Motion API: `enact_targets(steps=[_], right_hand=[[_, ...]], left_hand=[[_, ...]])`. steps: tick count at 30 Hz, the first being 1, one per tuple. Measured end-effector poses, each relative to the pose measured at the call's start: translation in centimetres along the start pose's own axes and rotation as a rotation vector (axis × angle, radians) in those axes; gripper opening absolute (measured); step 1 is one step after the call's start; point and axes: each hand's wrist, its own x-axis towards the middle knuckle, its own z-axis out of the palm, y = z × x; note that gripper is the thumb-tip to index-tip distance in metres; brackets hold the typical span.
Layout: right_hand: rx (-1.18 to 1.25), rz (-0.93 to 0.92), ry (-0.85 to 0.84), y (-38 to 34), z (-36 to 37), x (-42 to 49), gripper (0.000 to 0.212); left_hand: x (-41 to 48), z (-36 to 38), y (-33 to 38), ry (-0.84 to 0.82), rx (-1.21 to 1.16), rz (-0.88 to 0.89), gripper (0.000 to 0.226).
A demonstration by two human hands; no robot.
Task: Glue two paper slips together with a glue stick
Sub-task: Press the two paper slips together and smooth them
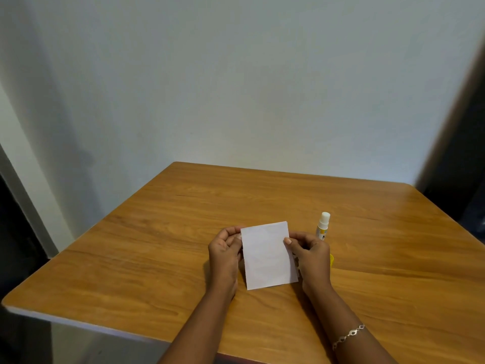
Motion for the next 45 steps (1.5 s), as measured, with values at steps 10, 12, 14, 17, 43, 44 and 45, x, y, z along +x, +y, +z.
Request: enact_targets(steps=[10, 12, 14, 17, 43, 44, 45], right_hand=[[0.058, 0.038, -0.027, -0.07, -0.12, 0.08, 0.011], [0.07, 0.043, -0.031, -0.14, -0.07, 0.04, 0.01], [0.076, 0.045, -0.029, -0.28, -0.04, -0.02, 0.011], [0.074, 0.041, -0.027, -0.55, -0.06, -0.15, 0.011], [0.08, 0.05, -0.06, -0.36, -0.24, -0.06, 0.01], [0.081, 0.052, -0.064, -0.42, -0.26, -0.09, 0.01], [0.081, 0.053, -0.071, -0.52, -0.27, -0.13, 0.01]], left_hand=[[-0.04, 0.03, 0.04, -0.02, -0.026, 0.004, 0.017], [-0.07, 0.04, 0.1, -0.027, -0.033, 0.007, 0.018], [-0.14, 0.06, 0.17, -0.037, -0.035, 0.014, 0.019], [-0.25, 0.07, 0.21, -0.058, -0.015, 0.042, 0.02], [0.19, -0.25, -0.34, -0.064, 0.032, 0.108, 0.022], [0.22, -0.26, -0.33, -0.062, 0.031, 0.107, 0.022], [0.22, -0.27, -0.32, -0.062, 0.029, 0.106, 0.022]])
